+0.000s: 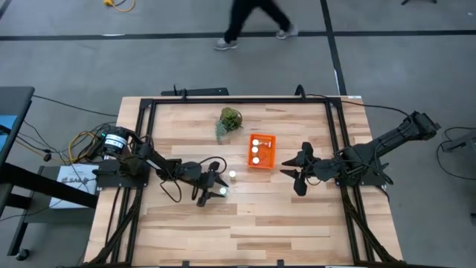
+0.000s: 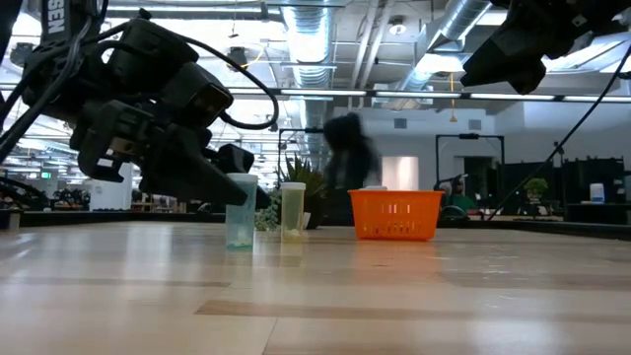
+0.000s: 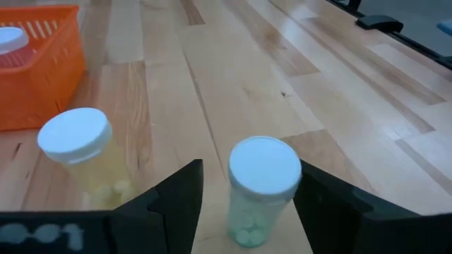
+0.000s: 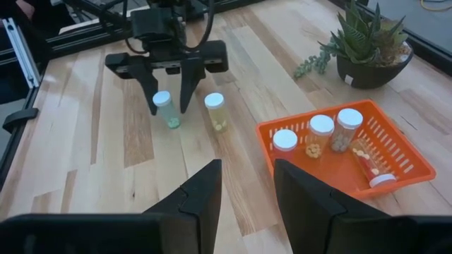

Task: Pick and place pill bottles into a basket
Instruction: Put the blue pill bottle into the basket

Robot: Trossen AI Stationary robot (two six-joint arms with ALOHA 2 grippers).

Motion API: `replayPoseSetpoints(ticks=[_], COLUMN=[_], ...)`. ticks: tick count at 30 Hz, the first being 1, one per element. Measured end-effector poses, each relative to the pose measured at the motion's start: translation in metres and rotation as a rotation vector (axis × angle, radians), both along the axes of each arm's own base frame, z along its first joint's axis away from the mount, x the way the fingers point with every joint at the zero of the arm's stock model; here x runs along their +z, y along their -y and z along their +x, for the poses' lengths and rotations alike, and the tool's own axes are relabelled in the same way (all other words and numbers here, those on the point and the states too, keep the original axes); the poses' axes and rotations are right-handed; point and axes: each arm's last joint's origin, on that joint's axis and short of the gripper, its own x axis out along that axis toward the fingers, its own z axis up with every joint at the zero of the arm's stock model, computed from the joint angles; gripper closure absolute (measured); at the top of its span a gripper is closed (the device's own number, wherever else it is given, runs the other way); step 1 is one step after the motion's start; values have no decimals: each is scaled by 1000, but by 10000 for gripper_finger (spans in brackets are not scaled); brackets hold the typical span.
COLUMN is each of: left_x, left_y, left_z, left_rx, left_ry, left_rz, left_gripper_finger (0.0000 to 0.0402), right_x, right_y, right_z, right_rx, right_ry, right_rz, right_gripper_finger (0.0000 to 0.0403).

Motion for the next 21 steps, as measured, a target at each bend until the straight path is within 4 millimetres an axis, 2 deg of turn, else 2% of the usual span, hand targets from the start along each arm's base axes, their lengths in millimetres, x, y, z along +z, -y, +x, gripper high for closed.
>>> replayPoseSetpoints(ticks=[9,21], left_x=[1,2], left_y=[0,1], left_z=[0,0], left_rx=[-6,-31], left_ry=[9,21], left_rz=[6,-4], left_gripper_finger=[215,281], right_x=[0,1], right_y=[0,0], right_z=[0,0], right_rx=[0,0], right_ry=[0,7], right_rz=[0,4], right_gripper_finger=[280,280])
